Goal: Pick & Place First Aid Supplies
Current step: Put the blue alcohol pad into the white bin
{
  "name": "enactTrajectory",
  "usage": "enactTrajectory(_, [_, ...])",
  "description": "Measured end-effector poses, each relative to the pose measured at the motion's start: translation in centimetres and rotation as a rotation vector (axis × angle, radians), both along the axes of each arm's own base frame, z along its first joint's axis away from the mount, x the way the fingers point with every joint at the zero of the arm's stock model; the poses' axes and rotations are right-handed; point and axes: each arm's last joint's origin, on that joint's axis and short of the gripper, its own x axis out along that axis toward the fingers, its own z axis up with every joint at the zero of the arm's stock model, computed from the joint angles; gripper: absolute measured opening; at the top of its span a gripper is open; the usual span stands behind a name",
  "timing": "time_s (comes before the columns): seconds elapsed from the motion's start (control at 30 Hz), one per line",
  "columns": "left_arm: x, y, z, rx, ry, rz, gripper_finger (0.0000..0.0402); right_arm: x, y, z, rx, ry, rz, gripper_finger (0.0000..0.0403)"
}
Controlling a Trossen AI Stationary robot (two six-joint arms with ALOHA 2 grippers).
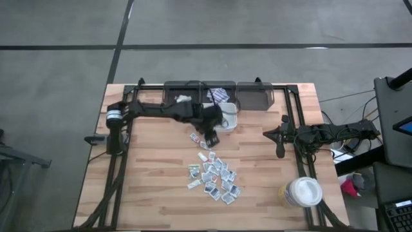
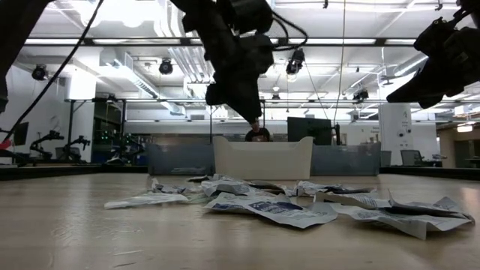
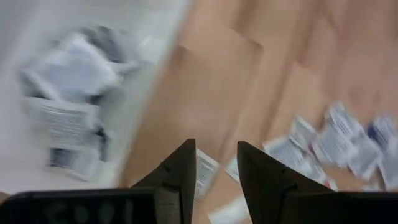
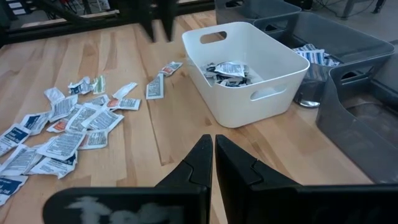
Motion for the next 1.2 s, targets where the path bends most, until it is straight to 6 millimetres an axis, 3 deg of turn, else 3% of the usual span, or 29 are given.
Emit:
enactTrajectory(0.23, [-1.1,-5.1,-2.4,-0.02,0.142,-0.106,0.011,0.0,0.0,0.0,-0.002,0.0,0.001,0.0018])
enactTrajectory(0.53, [-3.8,-10.0,-6.3,-0.175,0.374,0.083,0.011,0.0,0.0,0.0,-0.002,0.0,0.001,0.0018])
enactTrajectory(0.83, [-4.2,-12.2,-8.0,-0.157,0.326,0.014,0.011,0.0,0.0,0.0,-0.001,0.0,0.001,0.0018])
enactTrajectory(1.2, [-4.1,-12.2,-8.1,-0.109,0.298,0.02,0.011,0.0,0.0,0.0,0.001,-0.001,0.0,0.0018])
